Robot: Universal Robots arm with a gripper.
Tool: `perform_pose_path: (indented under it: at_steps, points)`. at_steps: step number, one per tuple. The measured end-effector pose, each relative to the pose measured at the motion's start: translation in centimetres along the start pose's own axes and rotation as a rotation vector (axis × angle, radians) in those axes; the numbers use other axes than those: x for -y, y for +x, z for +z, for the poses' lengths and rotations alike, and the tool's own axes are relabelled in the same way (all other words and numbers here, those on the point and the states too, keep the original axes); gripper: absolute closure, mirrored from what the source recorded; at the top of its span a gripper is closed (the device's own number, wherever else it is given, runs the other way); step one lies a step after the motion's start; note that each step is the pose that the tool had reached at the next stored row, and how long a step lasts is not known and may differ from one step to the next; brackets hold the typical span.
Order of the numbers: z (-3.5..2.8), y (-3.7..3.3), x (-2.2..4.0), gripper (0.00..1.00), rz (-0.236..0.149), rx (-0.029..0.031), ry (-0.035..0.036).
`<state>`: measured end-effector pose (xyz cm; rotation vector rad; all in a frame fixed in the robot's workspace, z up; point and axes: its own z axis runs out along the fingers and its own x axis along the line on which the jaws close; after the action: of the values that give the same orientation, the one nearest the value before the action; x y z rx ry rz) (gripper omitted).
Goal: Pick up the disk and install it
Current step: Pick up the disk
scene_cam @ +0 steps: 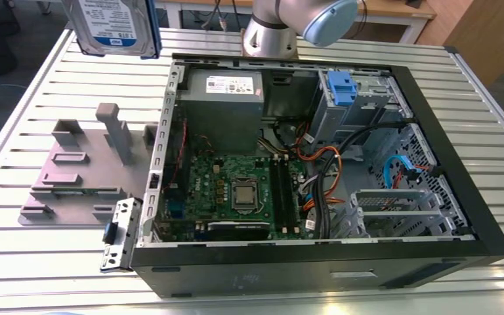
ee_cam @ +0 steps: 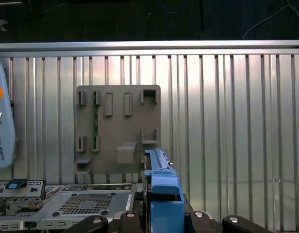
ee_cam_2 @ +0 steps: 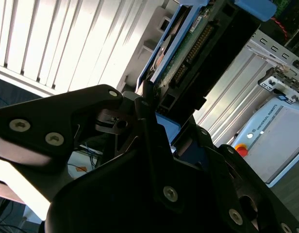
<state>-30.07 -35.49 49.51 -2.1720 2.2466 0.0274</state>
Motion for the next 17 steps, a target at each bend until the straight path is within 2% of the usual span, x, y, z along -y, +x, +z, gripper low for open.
perform_pose_path:
  at_steps: [7, 9, 17]
  points:
    - [0.0, 0.0, 0.12, 0.64, 0.0, -0.0002, 0.0]
    - [0.02, -0.01, 0.44, 0.64, 0.0, -0.0012, 0.0]
    - [0.02, -0.02, 0.59, 0.64, 0.0, -0.0012, 0.0]
